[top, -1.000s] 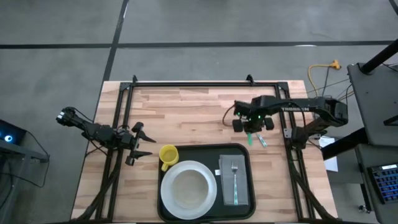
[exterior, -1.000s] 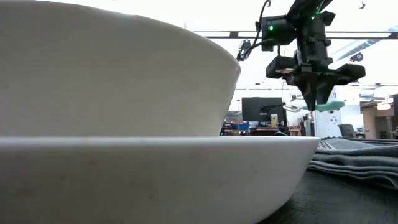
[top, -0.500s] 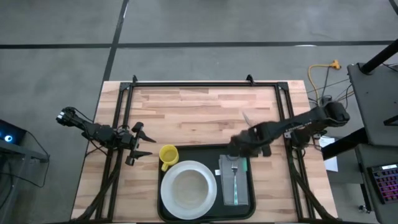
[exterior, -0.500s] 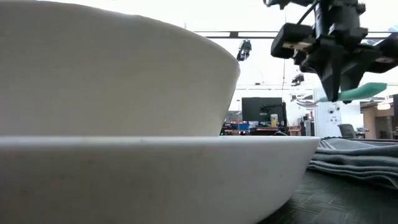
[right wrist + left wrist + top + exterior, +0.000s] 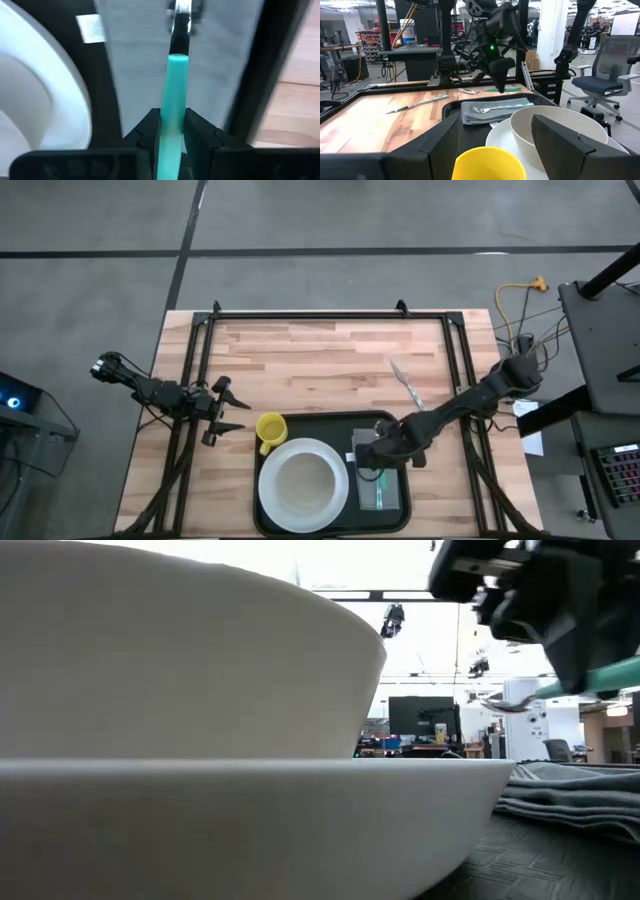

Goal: Set up tray
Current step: Put the green spoon to the left of the white fork on the gray napkin on the black serving tray

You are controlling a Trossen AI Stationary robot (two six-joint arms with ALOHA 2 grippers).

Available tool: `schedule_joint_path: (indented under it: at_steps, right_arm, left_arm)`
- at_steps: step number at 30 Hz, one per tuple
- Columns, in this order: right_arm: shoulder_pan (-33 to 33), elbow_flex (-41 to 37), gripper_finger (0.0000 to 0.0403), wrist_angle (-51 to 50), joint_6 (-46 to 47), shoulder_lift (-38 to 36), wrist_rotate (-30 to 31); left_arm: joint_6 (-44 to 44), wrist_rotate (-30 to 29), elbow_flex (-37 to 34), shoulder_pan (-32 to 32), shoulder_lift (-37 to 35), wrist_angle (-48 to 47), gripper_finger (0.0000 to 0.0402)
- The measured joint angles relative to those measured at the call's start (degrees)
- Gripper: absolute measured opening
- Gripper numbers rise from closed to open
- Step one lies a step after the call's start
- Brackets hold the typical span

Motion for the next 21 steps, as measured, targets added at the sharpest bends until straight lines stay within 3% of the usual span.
schedule_joint_path:
  at_steps: [13, 21]
  right_arm:
    - [-0.3, 14.3, 0.0056, 0.2, -2.0, 15.3, -0.7]
    - [0.7, 17.0, 0.0056, -0.3, -0.7, 17.5, -1.8]
  left_arm:
    - [0.0, 0.0, 0.0, 0.0, 0.0, 0.0, 0.0224]
    - [0.0, 0.0, 0.0, 0.0, 0.0, 0.0, 0.0224]
